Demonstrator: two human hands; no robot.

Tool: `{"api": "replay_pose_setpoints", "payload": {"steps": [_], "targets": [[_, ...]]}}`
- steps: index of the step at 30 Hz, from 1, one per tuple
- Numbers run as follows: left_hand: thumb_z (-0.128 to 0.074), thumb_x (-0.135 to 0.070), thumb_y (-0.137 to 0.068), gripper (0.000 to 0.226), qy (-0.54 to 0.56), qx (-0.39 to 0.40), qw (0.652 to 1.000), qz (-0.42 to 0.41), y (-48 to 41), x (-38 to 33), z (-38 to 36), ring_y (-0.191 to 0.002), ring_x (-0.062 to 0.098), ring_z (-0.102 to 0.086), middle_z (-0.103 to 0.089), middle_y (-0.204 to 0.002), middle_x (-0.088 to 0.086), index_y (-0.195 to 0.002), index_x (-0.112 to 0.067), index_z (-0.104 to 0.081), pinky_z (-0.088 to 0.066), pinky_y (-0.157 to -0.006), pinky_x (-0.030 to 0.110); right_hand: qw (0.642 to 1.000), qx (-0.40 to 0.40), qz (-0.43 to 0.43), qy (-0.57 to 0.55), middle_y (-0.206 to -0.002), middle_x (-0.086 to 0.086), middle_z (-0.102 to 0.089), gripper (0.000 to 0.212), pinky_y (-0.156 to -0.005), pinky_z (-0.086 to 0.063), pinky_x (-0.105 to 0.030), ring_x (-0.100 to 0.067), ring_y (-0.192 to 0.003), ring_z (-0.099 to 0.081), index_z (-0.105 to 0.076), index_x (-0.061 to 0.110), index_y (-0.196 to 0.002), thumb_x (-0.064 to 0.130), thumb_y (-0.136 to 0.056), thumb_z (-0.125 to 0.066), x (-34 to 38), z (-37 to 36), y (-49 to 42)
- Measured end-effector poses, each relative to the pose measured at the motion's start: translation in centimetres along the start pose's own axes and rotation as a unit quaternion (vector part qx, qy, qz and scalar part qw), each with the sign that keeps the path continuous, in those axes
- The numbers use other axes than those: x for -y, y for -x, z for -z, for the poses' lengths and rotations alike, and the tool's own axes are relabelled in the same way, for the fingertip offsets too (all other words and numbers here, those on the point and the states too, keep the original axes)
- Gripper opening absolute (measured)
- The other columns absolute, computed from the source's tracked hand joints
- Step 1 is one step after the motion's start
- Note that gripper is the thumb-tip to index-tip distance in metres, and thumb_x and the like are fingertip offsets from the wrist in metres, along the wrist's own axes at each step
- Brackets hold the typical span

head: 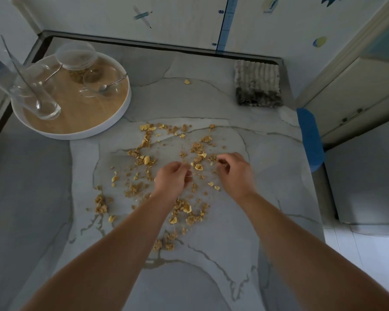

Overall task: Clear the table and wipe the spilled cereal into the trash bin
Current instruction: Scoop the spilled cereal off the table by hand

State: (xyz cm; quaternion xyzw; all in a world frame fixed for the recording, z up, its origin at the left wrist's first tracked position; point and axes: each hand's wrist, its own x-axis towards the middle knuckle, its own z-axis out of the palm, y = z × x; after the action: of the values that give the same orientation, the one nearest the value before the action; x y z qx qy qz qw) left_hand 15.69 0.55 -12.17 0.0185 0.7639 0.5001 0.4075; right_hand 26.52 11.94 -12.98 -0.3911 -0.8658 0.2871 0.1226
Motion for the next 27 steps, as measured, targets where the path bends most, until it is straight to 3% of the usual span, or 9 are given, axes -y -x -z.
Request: {"api": "replay_pose_setpoints", "payload": {"steps": [3, 5, 7, 9, 12, 14, 20, 25, 27], "targets": [[-0.036, -0.033, -0.099, 0.04, 0.229, 0.086, 0.961, 0.131, -0.8, -1.2, -1.8, -0.077, 0.022, -0.063, -0.063, -0.084, 0.011, -0.092, -0.002, -0.061, -0.054, -0.068, 0.029, 0.996, -0.007, 0.069, -0.051, -0.096, -0.006, -0.066, 0.021, -0.068, -0.045, -0.016, -0.017, -0.077, -0.06, -0.067, 0.007, -0.104, 0.012, -0.084, -0.064, 1.5, -0.1, 0.4], [-0.03, -0.034, -0.101, 0.046, 0.284, 0.123, 0.936, 0.167, -1.3, -1.7, -2.5, -0.08, 0.026, -0.062, -0.06, -0.086, 0.015, -0.094, 0.001, -0.059, -0.055, -0.066, 0.032, 0.995, -0.003, 0.078, -0.066, -0.094, -0.002, -0.065, 0.022, -0.067, -0.041, -0.009, -0.012, -0.073, -0.057, -0.067, 0.009, -0.104, 0.015, -0.083, -0.066, 1.8, 0.0, 0.3], [-0.031, -0.031, -0.101, 0.045, 0.288, 0.125, 0.933, 0.175, -1.6, -2.0, -2.9, -0.081, 0.028, -0.062, -0.06, -0.085, 0.017, -0.088, 0.002, -0.06, -0.054, -0.072, 0.036, 0.996, -0.018, 0.058, -0.069, -0.096, -0.005, -0.065, 0.024, -0.069, -0.048, -0.019, -0.013, -0.074, -0.057, -0.066, 0.008, -0.106, 0.015, -0.083, -0.066, 0.8, 0.1, -0.2], [-0.035, -0.026, -0.1, 0.041, 0.275, 0.103, 0.94, 0.173, -1.7, -2.1, -3.0, -0.071, 0.023, -0.061, -0.06, -0.076, 0.014, -0.08, 0.0, -0.06, -0.051, -0.067, 0.033, 0.999, -0.022, -0.005, -0.036, -0.107, -0.009, -0.062, 0.028, -0.078, -0.049, -0.031, -0.019, -0.086, -0.06, -0.063, 0.008, -0.113, 0.013, -0.085, -0.062, -0.7, 0.4, -1.3], [-0.039, -0.023, -0.099, 0.036, 0.263, 0.08, 0.947, 0.169, -2.1, -1.9, -2.5, -0.067, 0.02, -0.059, -0.059, -0.073, 0.011, -0.078, -0.002, -0.06, -0.049, -0.06, 0.03, 0.993, 0.05, -0.086, 0.065, -0.127, -0.007, -0.05, 0.039, -0.089, -0.042, -0.03, -0.024, -0.112, -0.052, -0.052, 0.015, -0.128, 0.017, -0.09, -0.055, -2.4, 0.1, -2.9], [-0.04, -0.022, -0.098, 0.035, 0.259, 0.069, 0.949, 0.166, -2.3, -1.8, -2.0, -0.067, 0.021, -0.06, -0.06, -0.075, 0.011, -0.078, -0.002, -0.061, -0.048, -0.061, 0.031, 0.985, 0.092, -0.098, 0.112, -0.131, -0.005, -0.046, 0.041, -0.091, -0.043, -0.033, -0.023, -0.118, -0.048, -0.048, 0.019, -0.131, 0.021, -0.091, -0.053, -2.4, -0.2, -3.6], [-0.04, -0.025, -0.098, 0.035, 0.264, 0.057, 0.95, 0.158, -2.3, -1.9, -1.4, -0.066, 0.021, -0.059, -0.062, -0.077, 0.01, -0.08, -0.004, -0.061, -0.047, -0.065, 0.031, 0.987, 0.07, -0.093, 0.108, -0.123, -0.005, -0.052, 0.032, -0.079, -0.044, -0.03, -0.025, -0.106, -0.055, -0.055, 0.017, -0.121, 0.02, -0.089, -0.054, -1.4, -0.2, -3.9], [-0.039, -0.032, -0.098, 0.042, 0.309, 0.05, 0.932, 0.181, -2.4, -2.1, -1.9, -0.074, 0.024, -0.059, -0.061, -0.081, 0.014, -0.082, 0.0, -0.061, -0.051, -0.079, 0.036, 1.0, 0.024, 0.014, -0.005, -0.107, -0.005, -0.059, 0.03, -0.069, -0.04, -0.023, -0.014, -0.082, -0.055, -0.061, 0.014, -0.115, 0.015, -0.085, -0.06, 2.1, 0.0, -2.4], [-0.039, -0.034, -0.098, 0.041, 0.332, 0.048, 0.923, 0.19, -2.4, -2.2, -2.1, -0.073, 0.023, -0.06, -0.061, -0.08, 0.012, -0.084, -0.001, -0.059, -0.054, -0.069, 0.034, 0.997, 0.05, 0.059, -0.03, -0.107, -0.004, -0.06, 0.032, -0.07, -0.041, -0.023, -0.01, -0.082, -0.051, -0.061, 0.014, -0.115, 0.015, -0.083, -0.062, 3.5, -0.4, -1.5]]}}
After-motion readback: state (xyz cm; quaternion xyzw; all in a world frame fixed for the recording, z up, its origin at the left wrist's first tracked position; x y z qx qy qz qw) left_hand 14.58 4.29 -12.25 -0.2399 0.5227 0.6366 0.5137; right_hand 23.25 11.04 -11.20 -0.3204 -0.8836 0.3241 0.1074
